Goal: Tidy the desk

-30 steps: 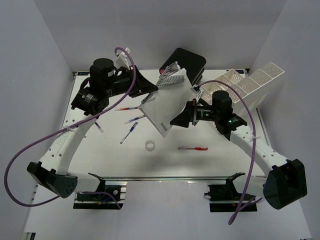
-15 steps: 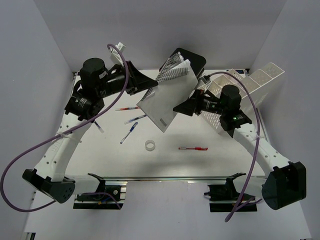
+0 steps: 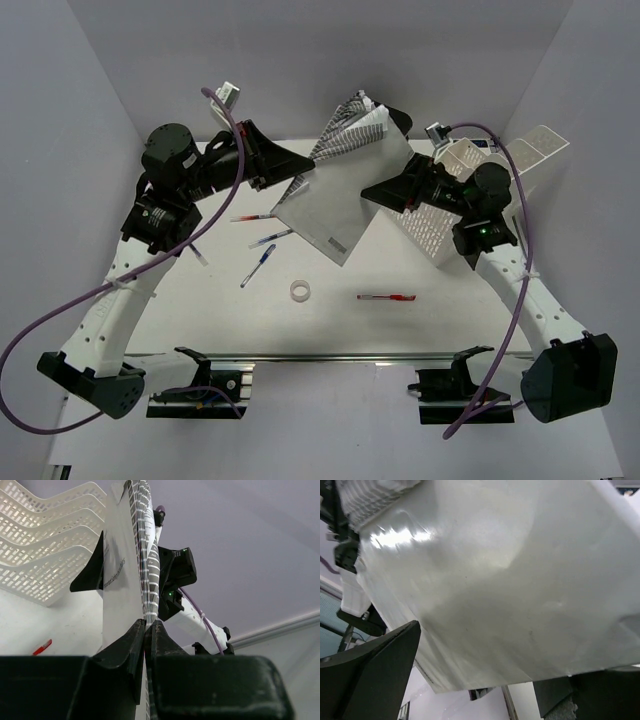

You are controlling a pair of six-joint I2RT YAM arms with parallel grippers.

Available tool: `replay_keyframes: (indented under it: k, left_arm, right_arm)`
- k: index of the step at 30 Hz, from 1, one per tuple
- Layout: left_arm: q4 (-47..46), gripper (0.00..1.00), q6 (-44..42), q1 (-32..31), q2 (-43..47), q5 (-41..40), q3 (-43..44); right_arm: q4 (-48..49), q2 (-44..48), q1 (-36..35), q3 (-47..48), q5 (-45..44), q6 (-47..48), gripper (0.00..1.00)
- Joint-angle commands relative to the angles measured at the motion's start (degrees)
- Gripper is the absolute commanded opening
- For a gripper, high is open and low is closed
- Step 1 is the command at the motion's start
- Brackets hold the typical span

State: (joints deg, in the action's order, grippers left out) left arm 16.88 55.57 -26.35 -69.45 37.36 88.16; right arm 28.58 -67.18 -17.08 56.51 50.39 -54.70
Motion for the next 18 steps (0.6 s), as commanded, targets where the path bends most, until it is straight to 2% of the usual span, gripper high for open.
replay_keyframes:
  k: [1,4,5,7,11,13,14,17,18]
  left_arm:
    - [-7.03,0.0,3.22,0.07,1.95,2.1,-1.23]
    - [-7.83,0.0,3.05,0.07,1.86,1.92,-2.2]
    - [-8.01,0.0,3.14,0.07,1.95,1.92,-2.55]
    - [-8.18,0.0,2.79,0.07,1.86,1.75,-3.26]
    - [-7.48,0.0,1.56,0.07,1.51,1.4,-4.31]
    - [-6.96,0.0,0.77,0.07,1.34,1.31,-5.01]
    - [-6.26,0.0,0.24,0.07,1.25,0.96,-5.02]
    - [-3.53,0.0,-2.22,0.07,0.28,0.34,-4.49]
    - [-3.09,0.0,-3.35,0.07,-0.24,0.08,-4.49]
  right_arm:
    - [9.65,1.35,1.34,3.16,1.64,-5.85,0.87]
    - [12.55,1.61,2.4,4.92,2.08,-8.05,0.79]
    - [13.34,1.87,2.49,5.45,2.34,-8.49,0.72]
    - [14.84,2.14,3.37,5.98,2.61,-9.11,0.65]
    - [16.07,3.02,5.38,7.73,3.57,-8.32,0.37]
    - [15.46,2.84,6.26,9.58,4.19,-7.19,0.27]
    - [14.85,2.84,6.62,10.28,4.8,-6.74,0.16]
    - [13.0,2.58,8.2,12.65,5.68,-5.43,0.0]
    - [12.3,2.66,8.55,13.35,5.77,-4.81,0.0]
